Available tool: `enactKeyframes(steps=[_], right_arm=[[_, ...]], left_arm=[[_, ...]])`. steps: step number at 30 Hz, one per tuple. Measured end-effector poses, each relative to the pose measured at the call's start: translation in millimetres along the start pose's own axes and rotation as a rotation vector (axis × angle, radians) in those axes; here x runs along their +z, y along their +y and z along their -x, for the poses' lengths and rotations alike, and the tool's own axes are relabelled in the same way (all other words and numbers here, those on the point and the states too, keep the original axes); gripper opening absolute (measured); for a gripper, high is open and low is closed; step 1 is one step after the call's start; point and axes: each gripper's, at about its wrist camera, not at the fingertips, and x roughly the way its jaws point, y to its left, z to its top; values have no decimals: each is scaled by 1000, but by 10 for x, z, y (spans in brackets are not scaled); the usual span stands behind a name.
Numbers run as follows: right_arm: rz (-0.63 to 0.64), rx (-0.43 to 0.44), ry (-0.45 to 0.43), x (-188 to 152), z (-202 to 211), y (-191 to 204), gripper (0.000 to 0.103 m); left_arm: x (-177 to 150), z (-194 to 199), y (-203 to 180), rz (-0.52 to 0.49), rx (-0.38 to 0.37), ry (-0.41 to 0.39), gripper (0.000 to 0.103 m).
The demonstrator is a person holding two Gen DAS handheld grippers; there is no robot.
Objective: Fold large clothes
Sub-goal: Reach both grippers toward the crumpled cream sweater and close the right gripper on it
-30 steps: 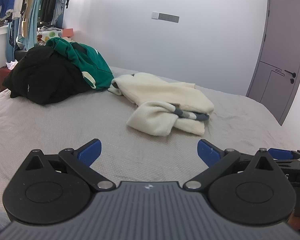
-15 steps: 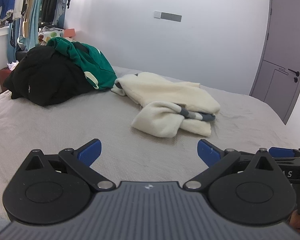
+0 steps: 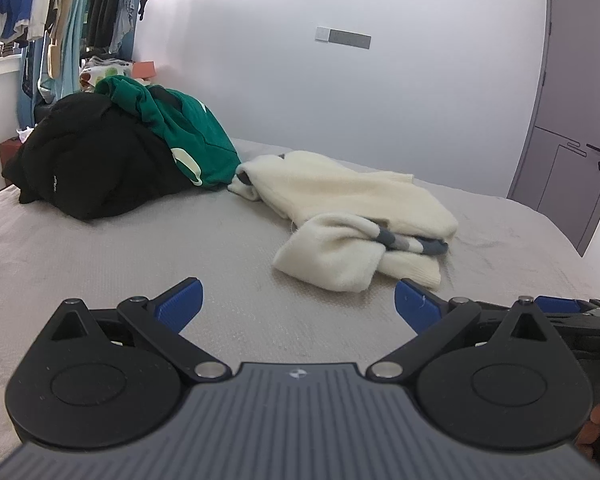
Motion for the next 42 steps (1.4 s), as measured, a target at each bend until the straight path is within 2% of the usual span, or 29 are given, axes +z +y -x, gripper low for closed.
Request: enactKeyframes(steps=[6,13,19,22,25,27,29,31,36,39,42], right_arm=[[8,22,-19,128,-161,-29,103],[24,40,-15,304,-503,-43,103],[-5,141,5,412,-929,-99,100],[-21,150,-4,481,-1138,-133,99],[-13,151,-11,541,-1382,-128,91],[3,141,-18,579,-1544,-105,76],[19,125,-42,617,-1695,-89,74],[30,105,-60,649,-1842,-97,67],[27,43,-65,671,-2239,-113,46],[35,25,-56,639,-2438,-112,43],[92,-1,-100,593,-2532,-43,43]], left_arm=[[78,-217,21,-8,6,-9,103],[277,-685,81,-20,-3,15,103],[422,-1172,225,62,-30,-16,102],[429,-1463,275,70,-26,-12,102],[405,-1772,352,90,-48,14,99],[362,-1951,388,83,-42,21,94],[313,-2114,446,95,-44,28,89],[256,-2241,493,97,-50,33,84],[120,-2570,656,116,-63,60,73],[56,-2720,754,142,-75,76,68],[-4,-2791,795,161,-87,80,67]])
